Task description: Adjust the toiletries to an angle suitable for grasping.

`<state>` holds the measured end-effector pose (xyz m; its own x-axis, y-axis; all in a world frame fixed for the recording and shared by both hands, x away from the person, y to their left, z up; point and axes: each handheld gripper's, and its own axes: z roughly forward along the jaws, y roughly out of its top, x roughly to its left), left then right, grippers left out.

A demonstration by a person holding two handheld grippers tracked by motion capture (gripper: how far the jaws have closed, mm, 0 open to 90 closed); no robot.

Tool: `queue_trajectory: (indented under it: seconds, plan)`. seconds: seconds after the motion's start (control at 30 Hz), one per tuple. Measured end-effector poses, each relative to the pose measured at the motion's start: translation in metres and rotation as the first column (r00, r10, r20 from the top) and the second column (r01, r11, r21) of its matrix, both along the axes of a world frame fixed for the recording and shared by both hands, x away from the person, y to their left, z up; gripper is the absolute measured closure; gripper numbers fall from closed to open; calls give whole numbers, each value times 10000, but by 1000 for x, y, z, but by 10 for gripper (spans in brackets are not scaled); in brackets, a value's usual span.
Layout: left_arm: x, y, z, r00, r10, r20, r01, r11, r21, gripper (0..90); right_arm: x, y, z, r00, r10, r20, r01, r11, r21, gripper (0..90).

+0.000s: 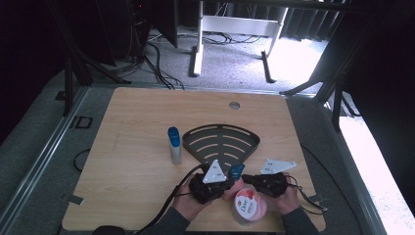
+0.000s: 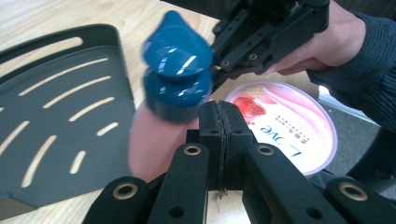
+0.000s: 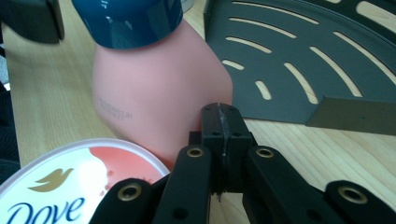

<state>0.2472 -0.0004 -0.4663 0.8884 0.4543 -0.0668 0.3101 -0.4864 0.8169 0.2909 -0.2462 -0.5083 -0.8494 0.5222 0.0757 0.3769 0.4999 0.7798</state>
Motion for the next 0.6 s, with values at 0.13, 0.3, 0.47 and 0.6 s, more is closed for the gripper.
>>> queue_trajectory:
  seconds: [0.13, 0.3, 0.47, 0.6]
  plan:
    - [-3, -3, -1, 10000, -74, 8, 74, 10000, 24, 891, -2, 8, 1, 9996, 275, 13, -275, 9996, -107, 900]
    - [-6, -4, -3, 10000, -61, 61, 60, 9999, 102, 891, -7, 18, 2, 9973, 729, 47, -728, 9972, -194, 900]
    - [-9, -2, -6, 9999, 115, 48, -115, 9999, 51, 892, -10, 28, 3, 9931, 1172, 25, -1172, 9929, -217, 900]
    - [-11, -1, -9, 9995, 300, 45, -301, 9995, 135, 892, -13, 32, 3, 9904, 1383, 14, -1381, 9900, -295, 900]
